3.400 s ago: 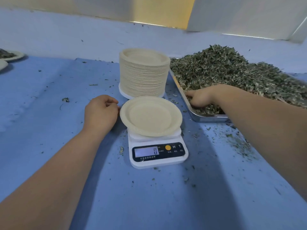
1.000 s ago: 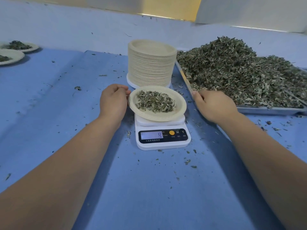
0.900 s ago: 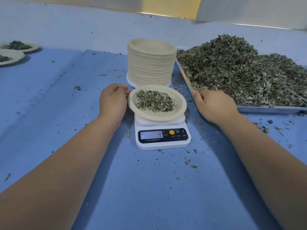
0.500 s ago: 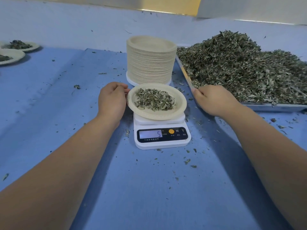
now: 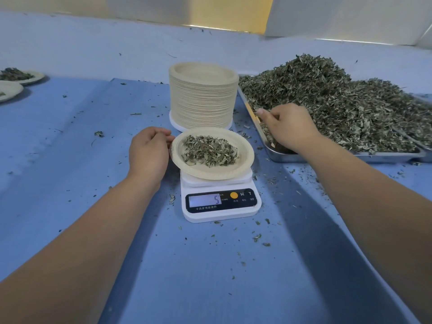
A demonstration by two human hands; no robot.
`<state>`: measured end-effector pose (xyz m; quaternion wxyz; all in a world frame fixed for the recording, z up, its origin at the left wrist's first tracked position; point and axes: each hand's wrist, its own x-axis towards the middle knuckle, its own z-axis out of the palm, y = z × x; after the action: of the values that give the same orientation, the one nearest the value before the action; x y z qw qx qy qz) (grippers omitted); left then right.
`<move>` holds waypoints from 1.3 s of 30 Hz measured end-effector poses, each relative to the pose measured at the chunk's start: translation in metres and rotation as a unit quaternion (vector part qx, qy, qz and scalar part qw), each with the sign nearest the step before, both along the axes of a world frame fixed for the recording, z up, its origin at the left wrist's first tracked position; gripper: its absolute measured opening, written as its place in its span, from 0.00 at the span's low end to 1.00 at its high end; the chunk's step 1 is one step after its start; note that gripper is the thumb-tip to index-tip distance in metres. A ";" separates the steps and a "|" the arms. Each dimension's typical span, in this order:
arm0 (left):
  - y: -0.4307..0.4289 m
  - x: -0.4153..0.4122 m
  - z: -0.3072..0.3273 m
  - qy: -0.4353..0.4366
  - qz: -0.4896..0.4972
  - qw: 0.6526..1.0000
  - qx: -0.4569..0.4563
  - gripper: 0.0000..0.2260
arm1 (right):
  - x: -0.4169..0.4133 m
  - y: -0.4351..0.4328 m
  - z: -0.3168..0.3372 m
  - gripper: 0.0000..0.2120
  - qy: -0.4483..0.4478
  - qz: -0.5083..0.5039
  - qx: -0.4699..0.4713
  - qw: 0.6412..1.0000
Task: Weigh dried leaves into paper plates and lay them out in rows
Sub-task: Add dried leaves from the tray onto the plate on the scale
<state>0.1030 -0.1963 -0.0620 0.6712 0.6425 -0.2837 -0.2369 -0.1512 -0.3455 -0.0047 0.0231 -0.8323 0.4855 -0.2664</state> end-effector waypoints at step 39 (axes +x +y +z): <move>0.000 0.002 0.001 -0.017 -0.015 1.000 0.010 0.10 | 0.025 0.079 0.012 0.09 -0.144 0.069 -0.012 0.987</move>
<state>0.1046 -0.1967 -0.0614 0.6558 0.6490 -0.3023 -0.2394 -0.1258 -0.2669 0.0072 0.1013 -0.8173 0.4150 -0.3867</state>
